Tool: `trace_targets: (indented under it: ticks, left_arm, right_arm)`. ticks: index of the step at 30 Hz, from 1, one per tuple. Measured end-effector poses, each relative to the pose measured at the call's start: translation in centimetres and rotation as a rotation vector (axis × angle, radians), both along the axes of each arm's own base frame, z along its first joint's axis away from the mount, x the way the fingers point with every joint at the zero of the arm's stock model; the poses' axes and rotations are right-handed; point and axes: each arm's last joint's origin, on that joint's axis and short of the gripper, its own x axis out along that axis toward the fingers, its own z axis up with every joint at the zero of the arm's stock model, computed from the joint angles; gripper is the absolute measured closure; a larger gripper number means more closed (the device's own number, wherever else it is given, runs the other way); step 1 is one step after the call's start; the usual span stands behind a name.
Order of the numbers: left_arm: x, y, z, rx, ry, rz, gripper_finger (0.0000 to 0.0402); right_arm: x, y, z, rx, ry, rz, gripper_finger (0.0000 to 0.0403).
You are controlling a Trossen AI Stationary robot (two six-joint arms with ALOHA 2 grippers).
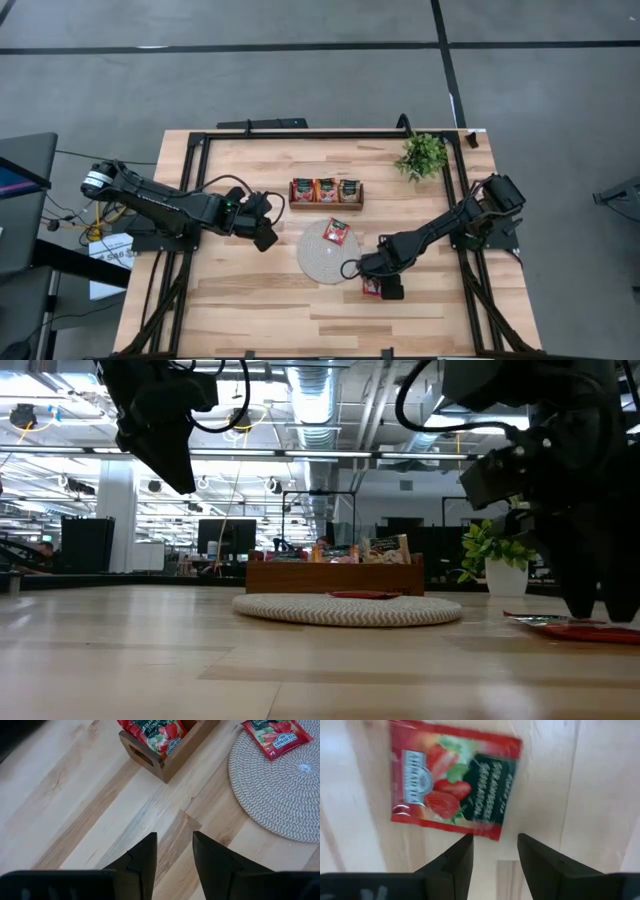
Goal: Pick & Place Tea
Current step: Put the red tea bag into the left section of the wooden organizer
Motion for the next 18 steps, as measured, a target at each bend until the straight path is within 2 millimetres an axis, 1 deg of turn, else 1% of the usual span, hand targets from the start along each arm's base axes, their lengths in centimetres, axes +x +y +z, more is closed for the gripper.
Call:
trace_targets:
  ticks: [6, 11, 15, 18]
  left_arm:
    - [0.00, 0.01, -0.01, 0.004, 0.002, -0.004, 0.0283]
    - [0.00, 0.01, -0.01, 0.005, 0.002, -0.004, 0.0283]
    - [0.00, 0.01, 0.00, 0.005, 0.002, -0.004, 0.0283]
    - [0.00, 0.01, 0.01, 0.005, 0.002, -0.004, 0.0283]
  right_arm:
    - [0.31, 0.14, 0.47, 0.006, -0.009, 0.011, 0.0246]
    - [0.36, 0.11, 0.46, 0.006, -0.015, 0.025, 0.0245]
    - [0.59, -0.09, 0.35, 0.011, -0.031, 0.016, 0.0251]
    - [0.70, -0.37, -0.22, 0.024, -0.059, -0.008, 0.0256]
